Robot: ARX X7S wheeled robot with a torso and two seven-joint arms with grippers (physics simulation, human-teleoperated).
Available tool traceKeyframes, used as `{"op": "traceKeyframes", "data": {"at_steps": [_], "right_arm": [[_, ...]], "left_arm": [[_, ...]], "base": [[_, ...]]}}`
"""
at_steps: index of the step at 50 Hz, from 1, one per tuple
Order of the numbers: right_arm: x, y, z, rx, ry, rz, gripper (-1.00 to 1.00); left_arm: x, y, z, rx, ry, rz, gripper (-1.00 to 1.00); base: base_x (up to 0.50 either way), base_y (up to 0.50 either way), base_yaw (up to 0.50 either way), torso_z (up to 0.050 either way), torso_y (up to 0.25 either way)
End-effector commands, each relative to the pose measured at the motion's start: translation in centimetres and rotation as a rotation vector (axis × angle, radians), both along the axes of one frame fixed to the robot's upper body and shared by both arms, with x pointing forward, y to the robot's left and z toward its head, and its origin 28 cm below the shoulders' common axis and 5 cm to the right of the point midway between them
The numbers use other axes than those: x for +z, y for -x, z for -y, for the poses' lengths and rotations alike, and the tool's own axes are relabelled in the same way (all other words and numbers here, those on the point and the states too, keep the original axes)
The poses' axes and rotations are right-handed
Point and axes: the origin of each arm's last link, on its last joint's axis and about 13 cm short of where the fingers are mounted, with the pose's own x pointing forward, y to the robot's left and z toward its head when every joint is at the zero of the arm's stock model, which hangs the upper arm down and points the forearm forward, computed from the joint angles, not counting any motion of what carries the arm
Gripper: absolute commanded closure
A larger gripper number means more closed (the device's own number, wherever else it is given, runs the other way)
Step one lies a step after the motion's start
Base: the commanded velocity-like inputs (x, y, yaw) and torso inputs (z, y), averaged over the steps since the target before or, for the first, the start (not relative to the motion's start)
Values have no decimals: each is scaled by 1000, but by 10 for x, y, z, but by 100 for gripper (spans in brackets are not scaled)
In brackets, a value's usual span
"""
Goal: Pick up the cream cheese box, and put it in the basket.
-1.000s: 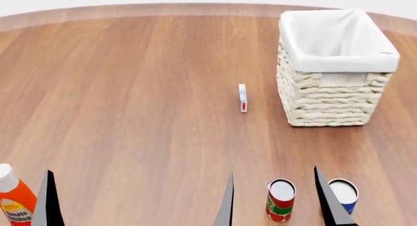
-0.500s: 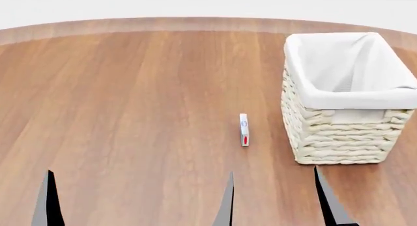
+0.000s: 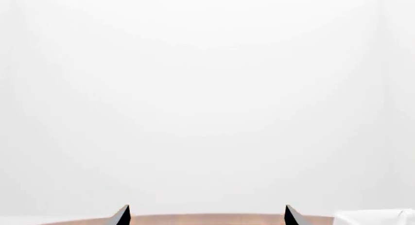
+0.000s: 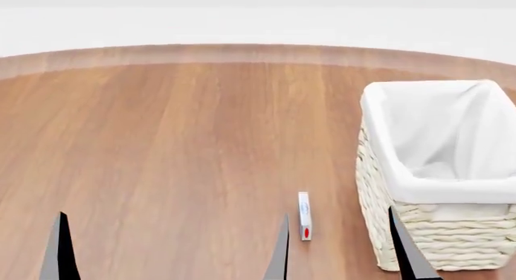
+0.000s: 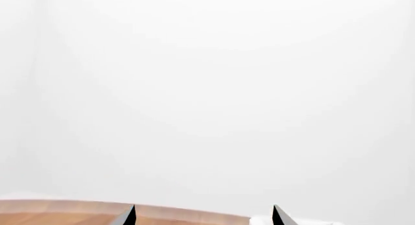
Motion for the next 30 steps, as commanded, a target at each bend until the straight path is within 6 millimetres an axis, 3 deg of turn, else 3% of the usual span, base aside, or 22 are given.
{"op": "traceKeyframes", "data": {"at_steps": [1,26,30], "right_arm": [[0,0,0,0,1,0,-100],[-1,-1,0,-16,10,-2,-100],[-2,-1,-1,-2,2,-20,-100]], "left_arm": [[0,0,0,0,1,0,-100],[-1,-1,0,1,1,0,-100],[-1,-1,0,1,2,1,-100]], "base": [[438,0,0,0,10],[437,2,0,0,0],[0,0,0,0,0]]}}
